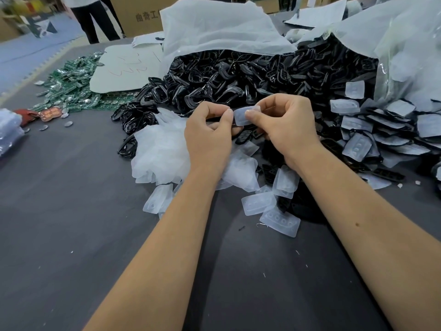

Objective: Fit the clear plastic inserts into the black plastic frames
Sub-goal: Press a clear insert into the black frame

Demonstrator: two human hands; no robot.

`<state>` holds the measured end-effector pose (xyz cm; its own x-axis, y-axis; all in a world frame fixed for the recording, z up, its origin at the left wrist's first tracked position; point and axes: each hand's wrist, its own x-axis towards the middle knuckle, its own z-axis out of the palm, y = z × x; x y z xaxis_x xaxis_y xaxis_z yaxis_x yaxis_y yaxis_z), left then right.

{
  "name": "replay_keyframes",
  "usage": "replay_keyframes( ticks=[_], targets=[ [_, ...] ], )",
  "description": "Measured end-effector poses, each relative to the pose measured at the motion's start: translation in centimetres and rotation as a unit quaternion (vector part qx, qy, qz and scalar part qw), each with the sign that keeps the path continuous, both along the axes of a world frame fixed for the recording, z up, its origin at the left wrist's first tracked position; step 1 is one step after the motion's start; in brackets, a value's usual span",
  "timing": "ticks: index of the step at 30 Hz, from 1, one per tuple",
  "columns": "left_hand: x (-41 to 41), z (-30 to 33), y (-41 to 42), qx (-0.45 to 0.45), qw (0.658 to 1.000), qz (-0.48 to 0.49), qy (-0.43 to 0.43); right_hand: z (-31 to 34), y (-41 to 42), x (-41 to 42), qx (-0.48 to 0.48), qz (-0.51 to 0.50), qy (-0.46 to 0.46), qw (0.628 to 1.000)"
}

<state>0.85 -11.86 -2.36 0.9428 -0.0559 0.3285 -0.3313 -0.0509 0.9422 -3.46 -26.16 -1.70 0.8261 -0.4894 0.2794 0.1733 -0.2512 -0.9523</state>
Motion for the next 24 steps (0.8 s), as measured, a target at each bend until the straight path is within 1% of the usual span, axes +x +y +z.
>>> replay_keyframes(
  ticks=[6, 13, 19, 24],
  targets=[
    [0.15, 0.15, 0.1, -0.023, 0.999, -0.017, 0.039, 0.31, -0.27, -0.15, 0.025, 0.037, 0.03, 0.999],
    [-0.17, 0.43, 0.08, -0.039, 0.997, -0.042, 0.051, 0.14, -0.6, 0.08, 0.053, 0.002, 0.05, 0.997],
    [-0.3, 0.59, 0.05, -0.04, 0.996, -0.057, 0.053, -0.03, -0.6, -0.08, 0.005, -0.009, 0.039, 0.999],
    [-0.21, 0.48, 0.01, -0.042, 0.996, -0.059, 0.044, -0.04, -0.45, 0.05, 0.008, -0.031, 0.054, 0.998]
  ],
)
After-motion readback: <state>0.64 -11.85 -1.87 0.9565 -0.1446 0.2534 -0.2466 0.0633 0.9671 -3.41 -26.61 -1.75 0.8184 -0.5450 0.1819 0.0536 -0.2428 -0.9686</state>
